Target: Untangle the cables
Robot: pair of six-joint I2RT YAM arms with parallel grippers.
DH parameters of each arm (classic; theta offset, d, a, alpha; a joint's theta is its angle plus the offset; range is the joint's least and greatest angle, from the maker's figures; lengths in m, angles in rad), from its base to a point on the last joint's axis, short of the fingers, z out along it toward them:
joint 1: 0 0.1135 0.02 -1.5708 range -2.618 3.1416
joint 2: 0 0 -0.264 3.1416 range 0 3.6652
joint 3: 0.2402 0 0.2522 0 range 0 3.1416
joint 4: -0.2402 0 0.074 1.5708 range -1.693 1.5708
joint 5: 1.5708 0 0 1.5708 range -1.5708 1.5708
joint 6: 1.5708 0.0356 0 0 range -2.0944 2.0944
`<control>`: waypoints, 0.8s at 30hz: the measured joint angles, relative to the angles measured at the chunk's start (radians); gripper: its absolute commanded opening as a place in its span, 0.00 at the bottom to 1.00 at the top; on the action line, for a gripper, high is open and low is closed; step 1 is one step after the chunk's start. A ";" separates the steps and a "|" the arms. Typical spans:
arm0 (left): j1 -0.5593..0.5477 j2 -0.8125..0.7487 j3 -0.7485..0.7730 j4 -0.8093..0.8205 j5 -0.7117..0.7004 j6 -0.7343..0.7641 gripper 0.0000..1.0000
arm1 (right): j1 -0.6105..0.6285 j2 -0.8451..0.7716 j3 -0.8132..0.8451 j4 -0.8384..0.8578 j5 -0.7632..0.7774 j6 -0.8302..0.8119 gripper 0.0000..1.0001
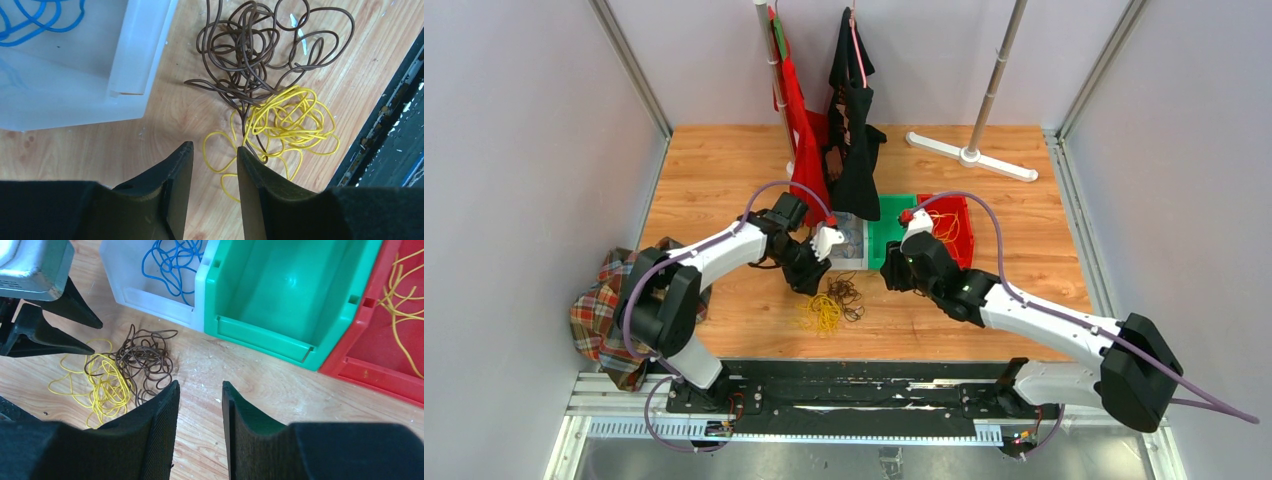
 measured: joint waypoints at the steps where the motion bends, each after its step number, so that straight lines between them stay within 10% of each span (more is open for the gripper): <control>1: 0.001 0.003 -0.011 0.014 0.004 -0.005 0.40 | 0.005 0.005 -0.002 0.005 0.000 -0.001 0.35; 11: 0.013 -0.005 -0.040 0.031 0.049 -0.008 0.34 | 0.029 0.043 -0.004 0.029 0.000 -0.008 0.33; 24: 0.032 -0.100 -0.050 -0.046 0.107 0.108 0.66 | 0.047 0.071 -0.004 0.067 -0.002 -0.034 0.40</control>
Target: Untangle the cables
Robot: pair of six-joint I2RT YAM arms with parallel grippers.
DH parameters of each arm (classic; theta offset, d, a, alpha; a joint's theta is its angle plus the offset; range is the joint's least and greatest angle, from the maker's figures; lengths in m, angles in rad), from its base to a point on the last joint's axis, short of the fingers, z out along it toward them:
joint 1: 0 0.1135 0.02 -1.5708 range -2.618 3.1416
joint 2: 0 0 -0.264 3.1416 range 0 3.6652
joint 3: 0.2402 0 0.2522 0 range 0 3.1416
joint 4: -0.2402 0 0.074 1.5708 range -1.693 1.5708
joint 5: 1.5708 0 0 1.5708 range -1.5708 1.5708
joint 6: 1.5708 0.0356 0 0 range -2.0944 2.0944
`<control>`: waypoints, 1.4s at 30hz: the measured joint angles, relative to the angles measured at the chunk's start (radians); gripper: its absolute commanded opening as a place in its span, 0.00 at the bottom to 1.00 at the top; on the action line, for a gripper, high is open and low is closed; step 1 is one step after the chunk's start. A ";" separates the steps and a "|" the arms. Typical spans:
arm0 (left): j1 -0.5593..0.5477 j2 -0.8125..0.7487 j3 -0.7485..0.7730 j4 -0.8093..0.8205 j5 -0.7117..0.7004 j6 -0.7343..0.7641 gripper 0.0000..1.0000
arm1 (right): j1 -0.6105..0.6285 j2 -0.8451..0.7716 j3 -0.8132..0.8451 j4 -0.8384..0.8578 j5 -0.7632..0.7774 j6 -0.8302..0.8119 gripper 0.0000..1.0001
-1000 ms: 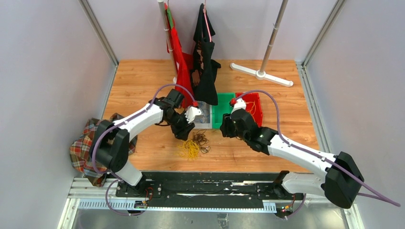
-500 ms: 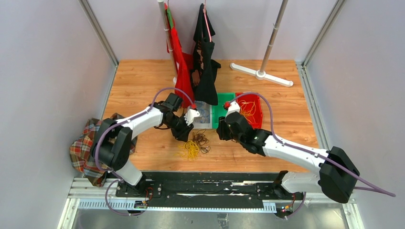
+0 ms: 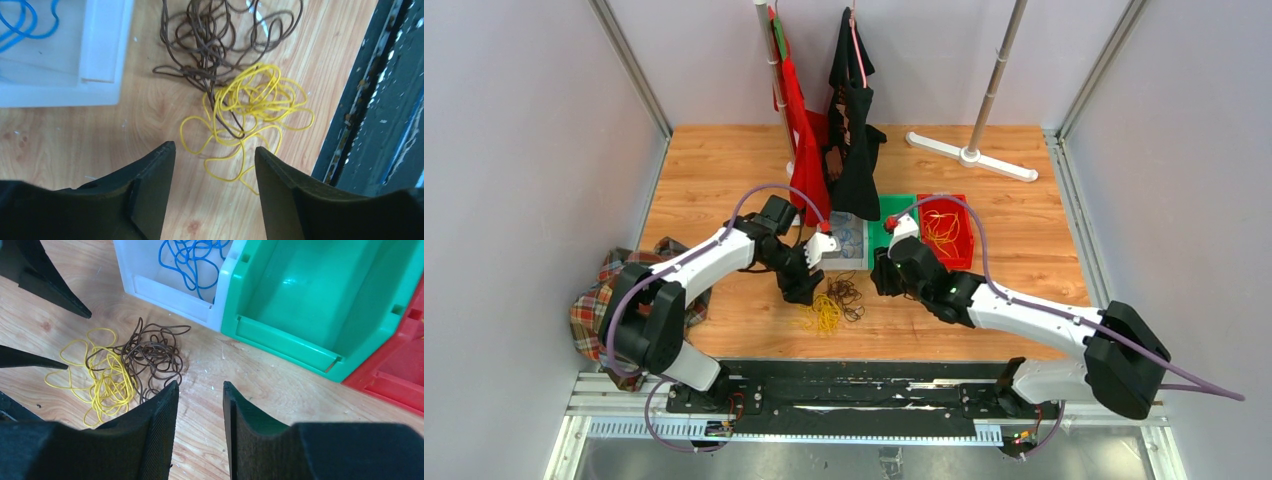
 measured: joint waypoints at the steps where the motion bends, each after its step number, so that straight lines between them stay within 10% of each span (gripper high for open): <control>1: 0.000 0.000 -0.009 0.000 -0.007 0.017 0.66 | 0.004 0.006 0.000 0.005 0.000 -0.004 0.40; 9: 0.000 0.000 -0.061 -0.004 -0.058 0.138 0.58 | 0.040 0.116 0.033 0.044 -0.011 -0.028 0.41; 19: 0.000 -0.036 -0.121 0.034 -0.082 0.153 0.03 | 0.061 0.251 0.096 0.119 -0.055 -0.045 0.40; 29: 0.000 -0.266 0.005 -0.147 -0.047 0.170 0.01 | 0.067 0.383 0.133 0.196 -0.088 -0.051 0.36; 42: 0.000 -0.343 0.356 -0.385 -0.115 0.130 0.00 | 0.098 0.401 -0.001 0.292 -0.055 -0.027 0.01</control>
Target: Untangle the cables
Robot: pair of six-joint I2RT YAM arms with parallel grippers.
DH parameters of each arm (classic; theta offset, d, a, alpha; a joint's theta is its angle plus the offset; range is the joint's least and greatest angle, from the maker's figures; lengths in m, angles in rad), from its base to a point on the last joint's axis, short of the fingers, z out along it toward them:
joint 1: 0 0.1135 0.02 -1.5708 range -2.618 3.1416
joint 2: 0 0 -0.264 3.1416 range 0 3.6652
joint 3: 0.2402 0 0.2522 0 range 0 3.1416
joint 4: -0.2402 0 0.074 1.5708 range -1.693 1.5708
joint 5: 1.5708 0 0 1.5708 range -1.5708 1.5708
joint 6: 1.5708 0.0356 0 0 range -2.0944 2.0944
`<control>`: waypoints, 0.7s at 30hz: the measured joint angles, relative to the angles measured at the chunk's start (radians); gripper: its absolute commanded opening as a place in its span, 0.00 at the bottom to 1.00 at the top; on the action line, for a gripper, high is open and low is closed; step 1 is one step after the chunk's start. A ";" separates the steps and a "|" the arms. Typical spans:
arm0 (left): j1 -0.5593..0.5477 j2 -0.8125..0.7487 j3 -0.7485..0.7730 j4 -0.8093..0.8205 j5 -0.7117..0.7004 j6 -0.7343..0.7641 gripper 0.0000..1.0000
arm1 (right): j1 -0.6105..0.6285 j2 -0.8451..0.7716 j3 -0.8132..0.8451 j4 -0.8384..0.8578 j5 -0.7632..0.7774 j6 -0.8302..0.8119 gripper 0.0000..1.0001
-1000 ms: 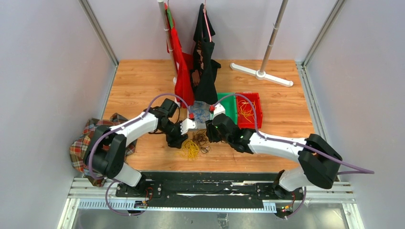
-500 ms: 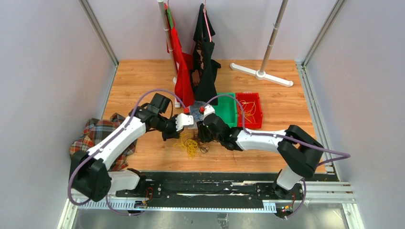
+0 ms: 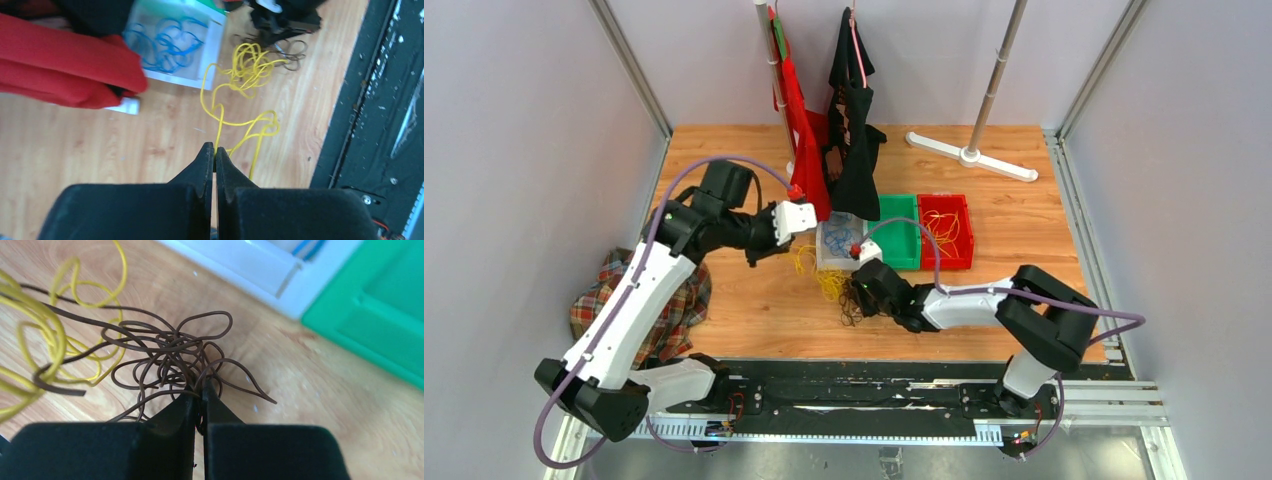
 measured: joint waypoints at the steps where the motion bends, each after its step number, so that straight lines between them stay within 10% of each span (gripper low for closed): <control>1: 0.000 0.000 0.039 -0.008 -0.011 -0.005 0.00 | 0.000 -0.022 -0.023 -0.001 0.006 0.004 0.01; 21: 0.000 -0.001 0.575 -0.084 -0.187 -0.031 0.01 | 0.001 -0.301 -0.125 -0.175 0.064 -0.016 0.07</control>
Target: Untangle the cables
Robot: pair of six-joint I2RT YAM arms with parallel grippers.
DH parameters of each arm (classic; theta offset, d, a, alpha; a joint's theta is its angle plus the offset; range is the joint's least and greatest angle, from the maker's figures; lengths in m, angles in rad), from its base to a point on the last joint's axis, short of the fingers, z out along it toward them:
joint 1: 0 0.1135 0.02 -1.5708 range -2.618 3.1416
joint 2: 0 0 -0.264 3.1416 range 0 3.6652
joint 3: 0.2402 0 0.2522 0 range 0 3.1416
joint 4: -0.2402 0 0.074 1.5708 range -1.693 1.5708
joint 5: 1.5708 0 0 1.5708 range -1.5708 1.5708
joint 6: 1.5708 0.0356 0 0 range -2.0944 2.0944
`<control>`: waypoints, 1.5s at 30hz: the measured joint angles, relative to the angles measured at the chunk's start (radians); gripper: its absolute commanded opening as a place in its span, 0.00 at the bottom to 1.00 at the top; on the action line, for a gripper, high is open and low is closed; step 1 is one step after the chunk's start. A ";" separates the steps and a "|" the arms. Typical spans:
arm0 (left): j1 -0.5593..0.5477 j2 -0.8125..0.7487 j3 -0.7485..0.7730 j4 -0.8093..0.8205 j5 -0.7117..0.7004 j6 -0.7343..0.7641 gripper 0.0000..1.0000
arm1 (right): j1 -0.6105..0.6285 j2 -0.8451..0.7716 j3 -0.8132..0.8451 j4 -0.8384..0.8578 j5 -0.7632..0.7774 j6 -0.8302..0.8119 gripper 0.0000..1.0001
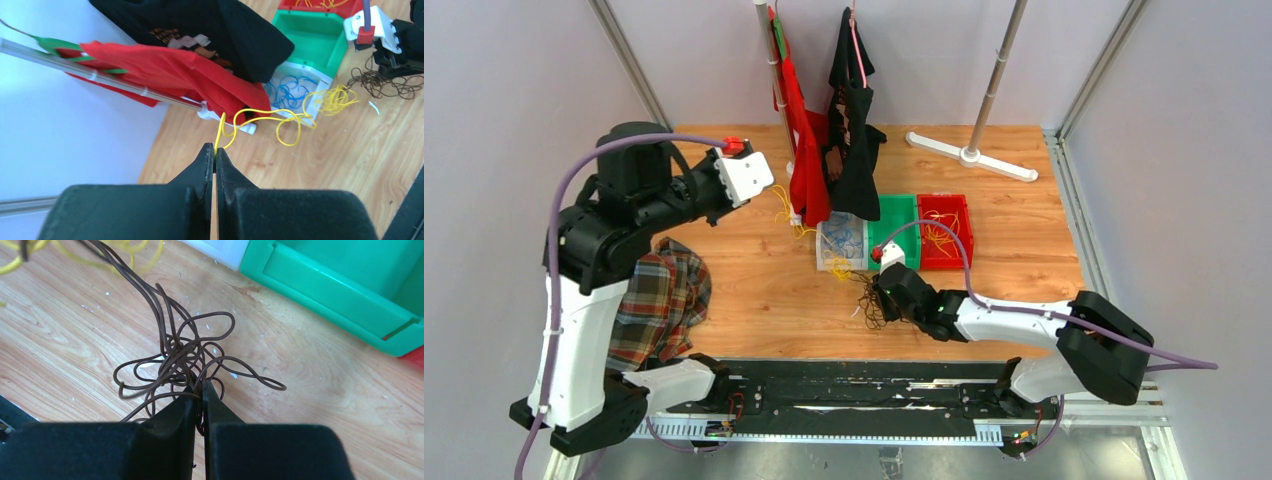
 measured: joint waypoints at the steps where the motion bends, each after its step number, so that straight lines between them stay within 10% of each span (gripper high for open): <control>1: 0.000 -0.001 0.021 0.002 0.000 0.001 0.01 | 0.000 -0.003 -0.001 -0.011 0.000 -0.003 0.07; 10: 0.000 -0.029 0.071 0.097 -0.069 -0.009 0.00 | 0.000 -0.046 -0.001 -0.063 0.011 -0.020 0.01; 27: 0.000 -0.024 0.181 0.868 -0.420 0.122 0.00 | 0.011 0.007 -0.063 -0.054 0.030 -0.010 0.01; 36: 0.000 -0.068 0.129 0.884 -0.338 0.051 0.00 | 0.029 -0.027 -0.062 -0.067 0.031 -0.003 0.60; 45: 0.000 -0.127 -0.018 0.776 -0.244 -0.023 0.00 | 0.038 -0.230 0.150 -0.140 -0.062 -0.052 0.69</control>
